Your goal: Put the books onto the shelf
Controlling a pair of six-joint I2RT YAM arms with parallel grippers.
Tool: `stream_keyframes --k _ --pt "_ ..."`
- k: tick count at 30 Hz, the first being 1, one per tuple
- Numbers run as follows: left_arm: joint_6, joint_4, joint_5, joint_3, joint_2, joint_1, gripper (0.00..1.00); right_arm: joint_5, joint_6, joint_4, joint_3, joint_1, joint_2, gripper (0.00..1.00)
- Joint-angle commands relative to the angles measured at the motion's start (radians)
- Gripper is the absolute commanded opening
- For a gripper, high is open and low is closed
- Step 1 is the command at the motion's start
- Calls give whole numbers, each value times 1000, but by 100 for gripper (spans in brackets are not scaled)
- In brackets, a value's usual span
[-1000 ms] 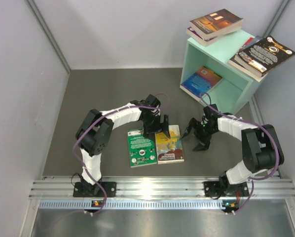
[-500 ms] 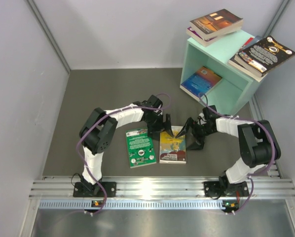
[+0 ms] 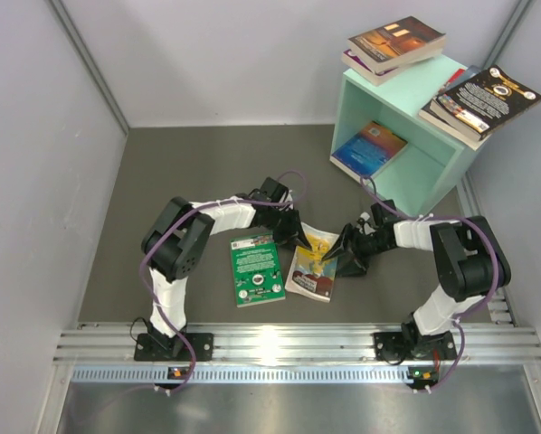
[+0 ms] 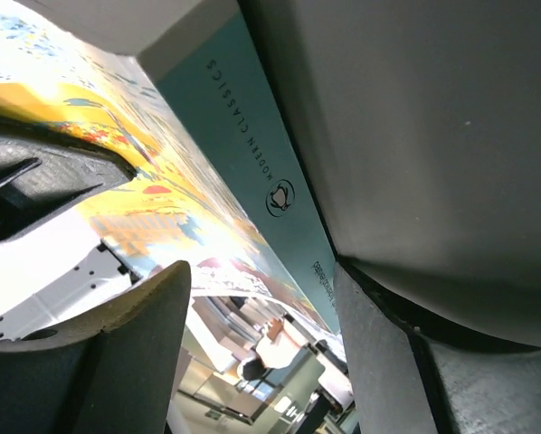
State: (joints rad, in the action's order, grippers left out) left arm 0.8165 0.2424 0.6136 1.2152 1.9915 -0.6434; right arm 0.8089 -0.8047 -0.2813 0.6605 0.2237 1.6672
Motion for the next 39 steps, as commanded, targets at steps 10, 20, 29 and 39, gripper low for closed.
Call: stream_keyframes --k 10,20,29,39 --pt "96 -115 179 46 -105 22 0 -361 150 -120 56 26 -161 89" --pt "375 -480 394 1 -123 116 0 -364 157 -177 90 -15 -251 91" --pt "605 -866 426 -141 -112 84 0 -136 -2 4 63 -29 -323 72" --pt "678 -941 433 -61 -34 30 0 -50 -74 41 96 -29 -371 27"
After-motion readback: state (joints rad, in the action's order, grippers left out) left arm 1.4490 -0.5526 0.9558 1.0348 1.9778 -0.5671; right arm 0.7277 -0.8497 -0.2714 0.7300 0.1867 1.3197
